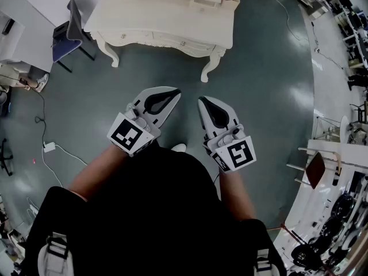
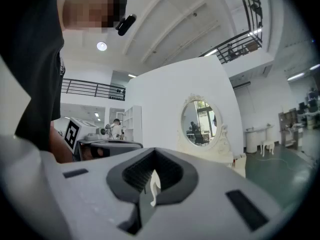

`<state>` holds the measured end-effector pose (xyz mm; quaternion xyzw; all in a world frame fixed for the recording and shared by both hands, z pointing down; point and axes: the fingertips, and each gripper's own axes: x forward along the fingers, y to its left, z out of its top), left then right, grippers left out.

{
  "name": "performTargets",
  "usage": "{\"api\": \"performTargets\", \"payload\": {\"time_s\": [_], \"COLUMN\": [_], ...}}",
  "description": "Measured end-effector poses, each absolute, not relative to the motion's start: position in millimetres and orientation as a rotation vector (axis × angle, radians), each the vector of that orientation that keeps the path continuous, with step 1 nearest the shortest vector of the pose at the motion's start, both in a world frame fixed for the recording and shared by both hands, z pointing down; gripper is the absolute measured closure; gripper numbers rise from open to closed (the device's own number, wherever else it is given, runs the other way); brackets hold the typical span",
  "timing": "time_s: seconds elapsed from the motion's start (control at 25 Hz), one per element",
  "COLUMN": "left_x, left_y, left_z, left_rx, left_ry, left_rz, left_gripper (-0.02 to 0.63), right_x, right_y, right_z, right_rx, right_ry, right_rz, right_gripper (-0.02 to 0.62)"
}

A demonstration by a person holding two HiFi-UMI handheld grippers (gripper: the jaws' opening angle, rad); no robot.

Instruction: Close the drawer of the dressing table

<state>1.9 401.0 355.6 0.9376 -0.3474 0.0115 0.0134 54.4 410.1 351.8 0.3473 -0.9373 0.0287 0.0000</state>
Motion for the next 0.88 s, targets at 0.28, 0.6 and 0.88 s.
{"api": "performTargets", "payload": {"time_s": [0.28, 0.6, 0.88], "left_x": [6.2, 1.4, -14.1], "left_y": [429.7, 441.1, 419.5], "left_z": [358.0, 346.6, 343.2], "left_rx": [2.919, 2.933, 2.932], "left_ry": [-1.126, -1.140, -1.122], "left_rz": [0.041, 0.015, 0.032], "left_gripper": [0.611, 0.611, 0.611], "right_x": [62.1, 63.5, 48.1], "right_y": [438.4, 444.2, 420.5], "right_z": [344.4, 347.2, 349.6], "right_rx": [1.101, 1.125, 1.159], "right_ry": [-2.996, -2.976, -2.936], "right_rz": [0.079, 0.097, 0.121], "right_gripper": [0.594, 0.592, 0.592]}}
